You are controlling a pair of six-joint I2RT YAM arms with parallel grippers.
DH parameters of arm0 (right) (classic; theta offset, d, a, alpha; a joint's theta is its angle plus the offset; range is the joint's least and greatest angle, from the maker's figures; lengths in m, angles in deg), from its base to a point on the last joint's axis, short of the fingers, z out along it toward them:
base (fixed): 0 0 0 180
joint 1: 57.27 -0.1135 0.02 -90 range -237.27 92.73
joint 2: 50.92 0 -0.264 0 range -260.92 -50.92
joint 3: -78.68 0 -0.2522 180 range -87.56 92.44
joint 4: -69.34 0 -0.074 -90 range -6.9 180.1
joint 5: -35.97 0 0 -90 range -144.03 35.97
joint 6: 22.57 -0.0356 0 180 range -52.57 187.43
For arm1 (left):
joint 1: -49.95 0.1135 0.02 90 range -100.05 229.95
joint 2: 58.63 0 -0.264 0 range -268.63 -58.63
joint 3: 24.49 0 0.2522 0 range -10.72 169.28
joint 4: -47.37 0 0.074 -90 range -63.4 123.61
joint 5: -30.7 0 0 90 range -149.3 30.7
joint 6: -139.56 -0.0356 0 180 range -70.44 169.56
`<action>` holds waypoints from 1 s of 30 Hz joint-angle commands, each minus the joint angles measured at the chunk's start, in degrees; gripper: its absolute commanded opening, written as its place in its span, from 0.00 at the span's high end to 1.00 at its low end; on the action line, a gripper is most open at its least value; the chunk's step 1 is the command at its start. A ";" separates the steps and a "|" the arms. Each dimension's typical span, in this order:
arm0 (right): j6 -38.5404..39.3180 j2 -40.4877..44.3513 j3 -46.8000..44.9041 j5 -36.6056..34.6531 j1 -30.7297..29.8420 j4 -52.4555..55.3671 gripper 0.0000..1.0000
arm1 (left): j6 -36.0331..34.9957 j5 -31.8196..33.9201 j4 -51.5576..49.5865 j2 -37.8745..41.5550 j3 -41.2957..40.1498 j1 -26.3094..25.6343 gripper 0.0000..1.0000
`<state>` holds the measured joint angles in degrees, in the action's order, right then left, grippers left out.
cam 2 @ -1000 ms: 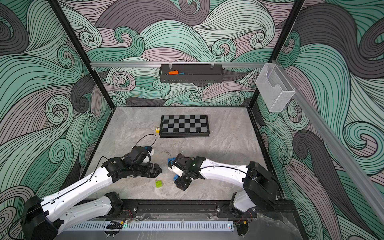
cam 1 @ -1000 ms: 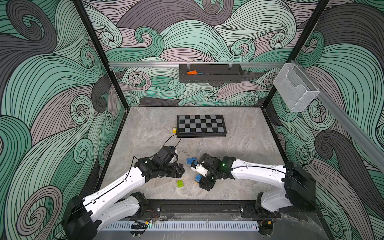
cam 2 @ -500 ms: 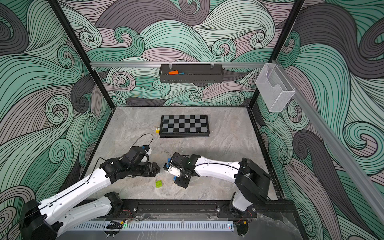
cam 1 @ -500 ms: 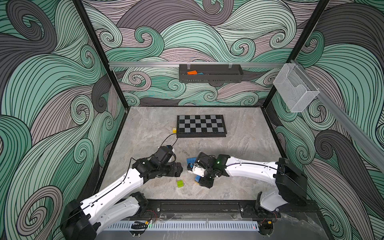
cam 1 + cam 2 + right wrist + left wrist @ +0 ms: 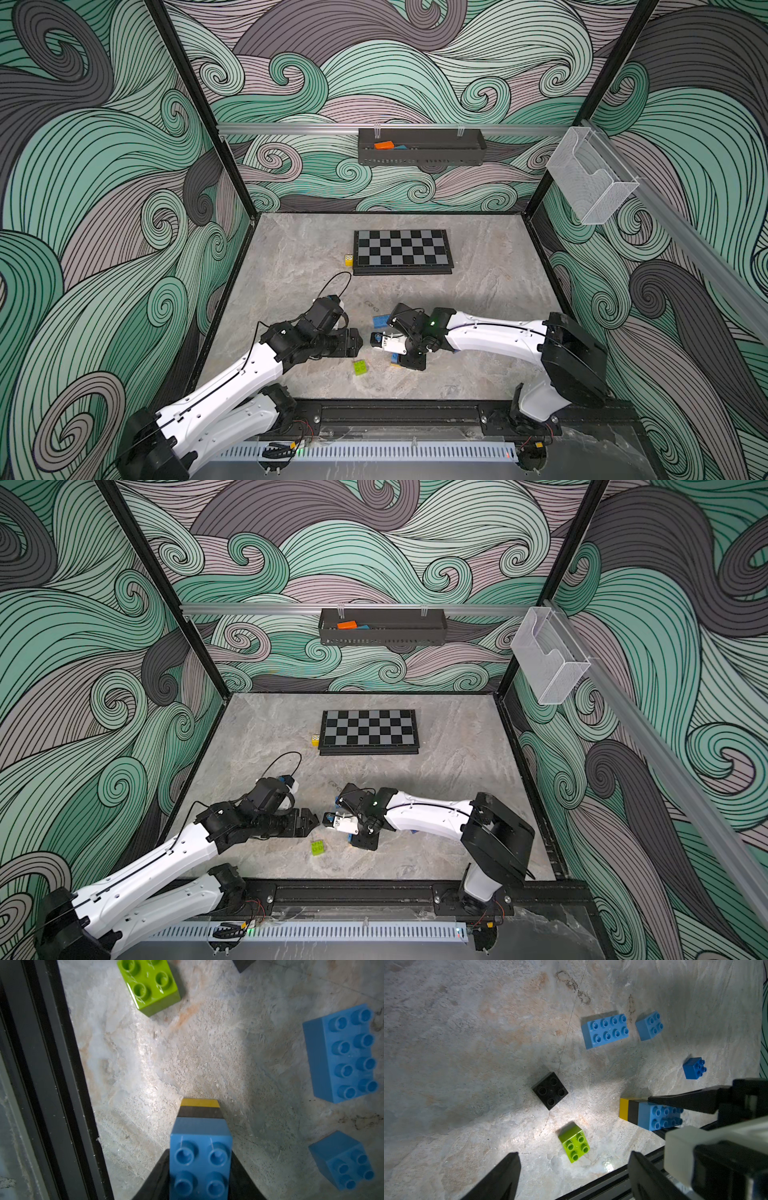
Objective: Assemble a giraffe with lego
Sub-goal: Adjust the lego brick at the center of the board, then pick up the lego brick from the center of the board.
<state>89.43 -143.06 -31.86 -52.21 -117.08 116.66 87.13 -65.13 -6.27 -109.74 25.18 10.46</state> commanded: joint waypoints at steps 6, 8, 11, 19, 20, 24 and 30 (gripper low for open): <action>4.41 2.88 -1.74 1.28 0.97 -2.80 0.44 | 0.67 -0.30 -1.46 0.06 -0.04 0.37 0.15; 2.92 4.56 -1.67 2.35 1.56 -3.02 0.33 | 0.67 0.34 -1.94 -0.04 0.21 0.29 0.14; 0.31 7.18 -1.02 2.74 2.09 -2.76 0.20 | 1.01 1.23 -2.46 -0.28 0.22 0.33 0.14; -12.45 18.75 -0.30 1.71 5.34 2.81 0.01 | 3.46 3.68 -6.10 -4.25 0.84 0.29 0.13; -14.48 20.59 -1.07 1.82 6.40 4.13 0.01 | 3.40 4.03 -6.87 -5.44 1.48 0.28 0.11; -19.89 27.56 -4.02 1.58 10.58 9.35 0.01 | 5.01 8.03 -8.62 -10.24 4.22 0.28 0.04; -30.75 31.55 -1.63 4.79 21.65 14.40 0.01 | 5.15 9.69 -7.94 -15.85 7.57 0.29 0.04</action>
<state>66.69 -111.87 -34.72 -49.41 -98.66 126.36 91.56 -57.81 -12.87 -124.06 30.33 10.46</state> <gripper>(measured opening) 0.989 0.961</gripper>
